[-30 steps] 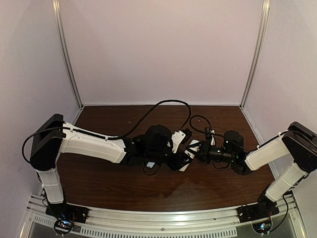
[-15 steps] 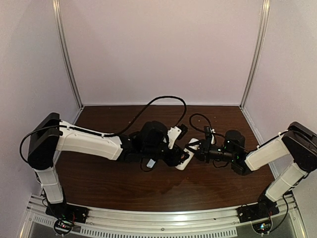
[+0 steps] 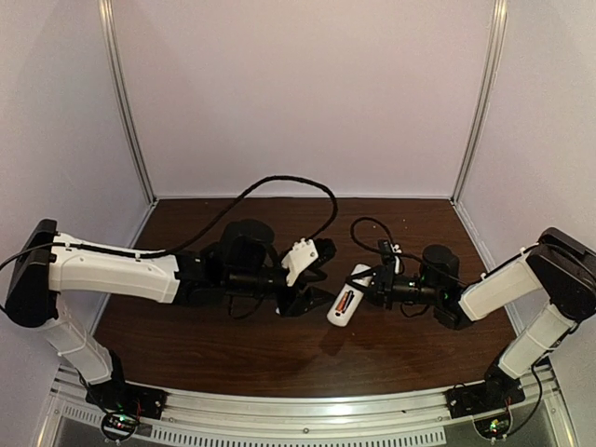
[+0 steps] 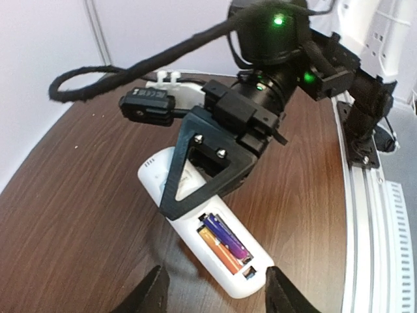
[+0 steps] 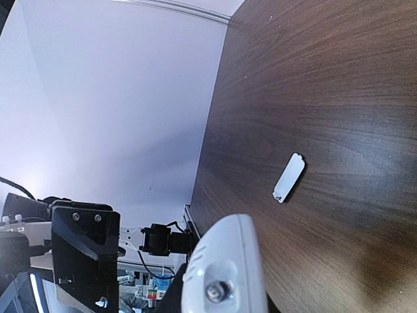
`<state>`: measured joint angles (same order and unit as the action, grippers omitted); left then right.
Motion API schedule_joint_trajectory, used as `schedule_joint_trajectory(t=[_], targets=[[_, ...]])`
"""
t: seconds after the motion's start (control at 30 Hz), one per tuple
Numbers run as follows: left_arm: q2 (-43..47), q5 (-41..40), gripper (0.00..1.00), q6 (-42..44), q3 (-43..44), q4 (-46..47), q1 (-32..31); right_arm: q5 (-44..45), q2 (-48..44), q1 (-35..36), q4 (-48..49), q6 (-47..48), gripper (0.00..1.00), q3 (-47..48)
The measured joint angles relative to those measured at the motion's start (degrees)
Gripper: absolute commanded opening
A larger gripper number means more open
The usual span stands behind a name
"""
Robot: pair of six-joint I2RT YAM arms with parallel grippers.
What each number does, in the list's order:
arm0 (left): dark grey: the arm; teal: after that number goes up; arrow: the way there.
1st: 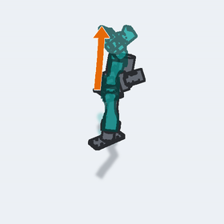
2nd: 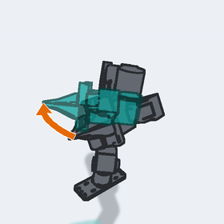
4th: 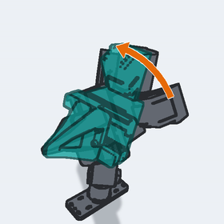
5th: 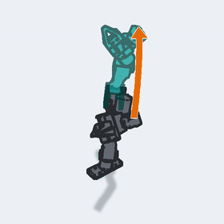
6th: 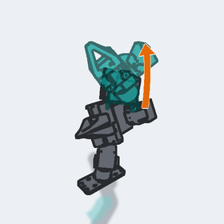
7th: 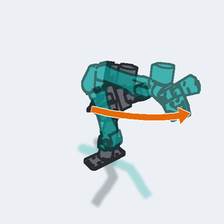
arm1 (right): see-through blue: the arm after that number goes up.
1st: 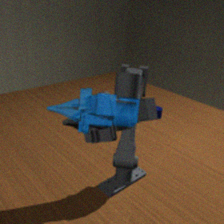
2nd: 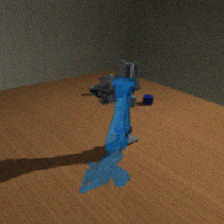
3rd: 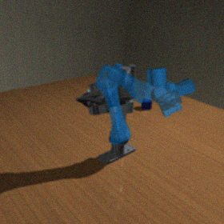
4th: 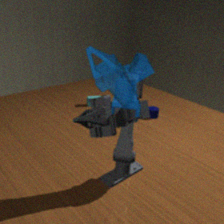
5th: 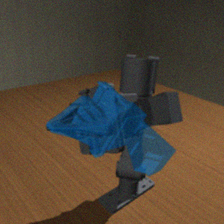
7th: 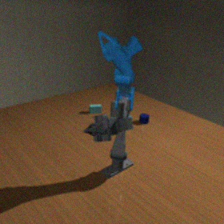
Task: Load the batteries into the remote control
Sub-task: Load the battery into the battery compartment.
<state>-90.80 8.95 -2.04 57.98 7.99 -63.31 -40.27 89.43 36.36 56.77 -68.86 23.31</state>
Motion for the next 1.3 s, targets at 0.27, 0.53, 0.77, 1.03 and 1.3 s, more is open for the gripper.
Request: schedule_joint_trajectory(t=[0.27, 0.53, 0.77, 1.03, 1.3], targets=[[0.7, 4.9, 0.37, 15.6, -0.6, -3.1, -0.2, -5.0, 0.9, 1.2, -2.9, 2.9, 0.0, 2.4], [-2.5, 5.3, 0.31, 21.4, 0.4, -4.0, -2.2, -8.2, 2.8, 3.3, -4.1, 4.5, 0.0, 3.9], [-3.8, 5.3, 0.29, 22.5, 0.9, -5.1, -2.6, -9.2, 3.0, 4.8, -6.4, 6.4, 0.0, 5.4], [-4.1, 5.1, 0.26, 23.1, 1.8, -5.4, -2.6, -9.4, 3.0, 5.7, -7.6, 7.6, 0.0, 5.6], [-4.5, 4.9, 0.26, 23.5, 1.8, -6.1, -2.6, -9.5, 3.0, 6.3, -8.4, 8.3, 0.0, 5.7]])
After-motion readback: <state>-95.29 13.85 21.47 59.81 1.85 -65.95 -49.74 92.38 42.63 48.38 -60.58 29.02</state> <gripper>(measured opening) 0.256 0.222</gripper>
